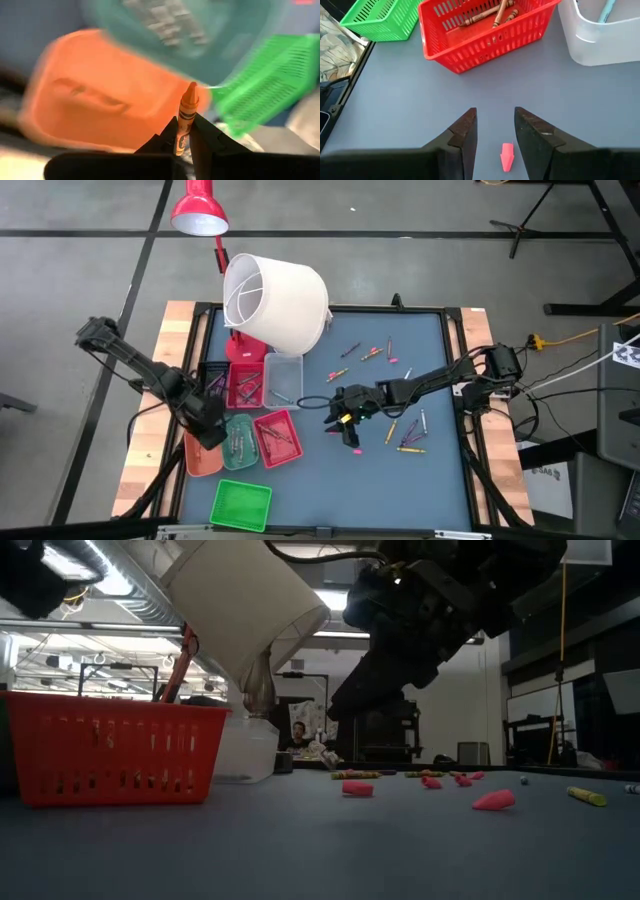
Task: Sort crayons
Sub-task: Put the orange crayon into the orange bin, then put the brown crayon into the bottom red bin
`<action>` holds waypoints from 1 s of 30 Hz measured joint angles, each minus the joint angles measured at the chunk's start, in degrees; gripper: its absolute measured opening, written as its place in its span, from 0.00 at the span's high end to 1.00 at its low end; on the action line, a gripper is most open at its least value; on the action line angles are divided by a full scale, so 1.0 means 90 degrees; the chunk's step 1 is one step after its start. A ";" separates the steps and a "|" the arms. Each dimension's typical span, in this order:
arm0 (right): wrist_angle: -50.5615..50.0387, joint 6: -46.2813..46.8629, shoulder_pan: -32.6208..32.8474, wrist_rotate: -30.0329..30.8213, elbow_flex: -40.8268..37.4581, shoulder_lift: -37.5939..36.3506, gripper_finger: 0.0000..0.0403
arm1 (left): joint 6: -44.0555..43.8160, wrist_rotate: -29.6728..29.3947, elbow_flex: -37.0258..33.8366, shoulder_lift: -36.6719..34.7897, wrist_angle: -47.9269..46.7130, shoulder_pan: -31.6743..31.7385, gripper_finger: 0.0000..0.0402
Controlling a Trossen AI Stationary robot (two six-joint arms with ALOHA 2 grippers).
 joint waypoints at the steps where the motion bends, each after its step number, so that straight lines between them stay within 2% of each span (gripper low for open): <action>1: -0.0021 0.0000 0.0000 -0.0001 0.0000 0.0000 0.69 | -0.0112 0.0001 0.0000 0.0015 -0.0221 -0.0033 0.96; 5: -0.0190 -0.0002 0.0000 -0.0002 0.0000 0.0000 0.69 | -0.0448 -0.0071 -0.0002 0.0042 -0.0740 -0.0124 0.96; 14: -0.1224 -0.0224 -0.0010 0.0020 -0.0002 -0.0233 0.69 | -0.0447 -0.0767 -0.0002 0.0048 -0.0846 -0.0292 0.95; 18: -0.1858 -0.0609 -0.0105 0.0414 -0.0002 -0.0564 0.69 | -0.0447 -0.0791 -0.0002 0.0048 -0.0858 -0.0292 0.92; 26: -0.3074 -0.1182 -0.0661 0.1864 -0.0005 -0.1197 0.69 | -0.0451 -0.1007 -0.0002 0.0053 -0.0863 -0.0292 0.83; 30: -0.3379 -0.1538 -0.1202 0.1938 -0.0005 -0.1285 0.69 | -0.0442 -0.1363 -0.0002 0.0053 -0.0858 -0.0292 0.80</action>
